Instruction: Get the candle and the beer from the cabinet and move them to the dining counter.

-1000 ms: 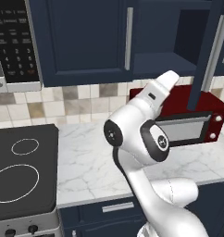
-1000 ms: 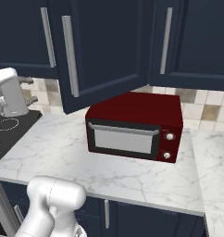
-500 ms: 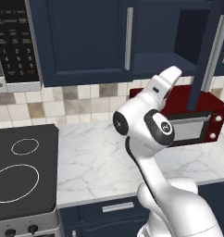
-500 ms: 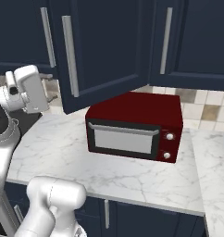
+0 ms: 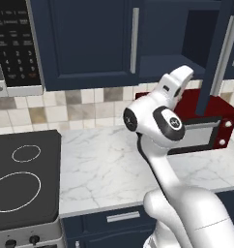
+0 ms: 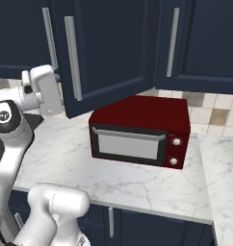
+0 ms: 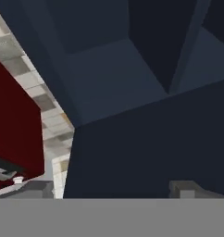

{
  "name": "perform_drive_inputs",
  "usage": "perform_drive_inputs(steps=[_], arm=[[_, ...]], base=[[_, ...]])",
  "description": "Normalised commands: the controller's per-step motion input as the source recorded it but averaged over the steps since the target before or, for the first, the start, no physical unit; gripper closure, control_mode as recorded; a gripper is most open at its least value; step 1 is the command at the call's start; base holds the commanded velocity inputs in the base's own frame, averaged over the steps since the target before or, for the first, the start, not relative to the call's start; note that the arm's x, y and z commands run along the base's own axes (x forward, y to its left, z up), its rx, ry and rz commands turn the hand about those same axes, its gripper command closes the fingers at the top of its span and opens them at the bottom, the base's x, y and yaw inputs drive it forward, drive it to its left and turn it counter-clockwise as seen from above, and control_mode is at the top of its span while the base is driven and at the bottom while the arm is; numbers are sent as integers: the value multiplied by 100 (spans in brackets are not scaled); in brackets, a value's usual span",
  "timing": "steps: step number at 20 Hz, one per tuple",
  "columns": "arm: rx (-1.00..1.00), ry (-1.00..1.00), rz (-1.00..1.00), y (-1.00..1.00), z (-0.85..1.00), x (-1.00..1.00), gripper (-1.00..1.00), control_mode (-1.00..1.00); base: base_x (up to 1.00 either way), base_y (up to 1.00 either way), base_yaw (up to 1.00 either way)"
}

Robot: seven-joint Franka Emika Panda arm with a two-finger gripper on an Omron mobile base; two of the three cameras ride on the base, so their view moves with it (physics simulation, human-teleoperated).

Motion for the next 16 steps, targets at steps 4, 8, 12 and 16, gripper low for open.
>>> perform_drive_inputs(steps=[4, 8, 12, 16], arm=[[-1, 7, -11, -45, 0, 1, -100, -100], [0, 5, -14, -61, 0, -10, -100, -100], [0, 3, -14, -78, 0, -34, -100, -100], [0, 0, -15, -87, 0, -54, -100, -100]], base=[[0, 0, 0], [0, 0, 0], [0, 0, 0], [0, 0, 0]])
